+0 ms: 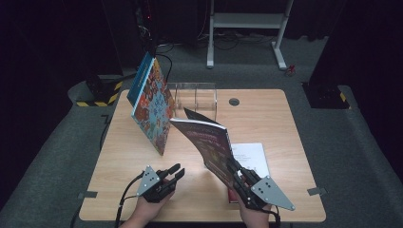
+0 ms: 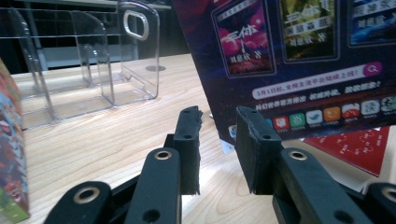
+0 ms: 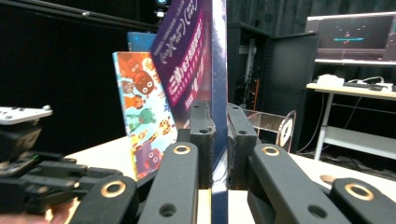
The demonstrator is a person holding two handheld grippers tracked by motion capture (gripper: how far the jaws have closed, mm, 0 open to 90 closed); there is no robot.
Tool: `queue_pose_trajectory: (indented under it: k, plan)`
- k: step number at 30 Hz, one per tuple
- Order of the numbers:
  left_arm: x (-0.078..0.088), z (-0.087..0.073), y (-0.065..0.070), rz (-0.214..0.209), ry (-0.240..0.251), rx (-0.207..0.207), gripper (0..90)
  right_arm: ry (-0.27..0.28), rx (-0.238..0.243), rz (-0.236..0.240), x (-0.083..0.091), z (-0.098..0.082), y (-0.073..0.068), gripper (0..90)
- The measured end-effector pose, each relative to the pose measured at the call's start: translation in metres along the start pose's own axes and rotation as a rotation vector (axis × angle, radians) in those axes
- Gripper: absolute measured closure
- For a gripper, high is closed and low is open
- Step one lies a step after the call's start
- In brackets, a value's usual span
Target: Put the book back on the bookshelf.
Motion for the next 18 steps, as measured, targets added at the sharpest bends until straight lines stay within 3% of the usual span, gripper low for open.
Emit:
queue_pose_trajectory:
  k: [3,18]
  plan:
    - [0.001,0.0,-0.002,0.007,-0.005,-0.004,70.1,0.011,0.001,-0.019,-0.013,-0.001,-0.003,84.1]
    - [0.001,0.0,-0.008,0.022,-0.02,0.005,69.8,0.018,-0.015,-0.075,-0.043,-0.016,-0.014,84.1]
Point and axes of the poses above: each handheld gripper's, and its own axes: x roughly backward along the jaws, z roughly out of its top, y roughly to its right, the point moved 6 cm from there along -x, roughly forward along the jaws, and after that the axes turned 9 degrees about x, right-handed, at the moved point
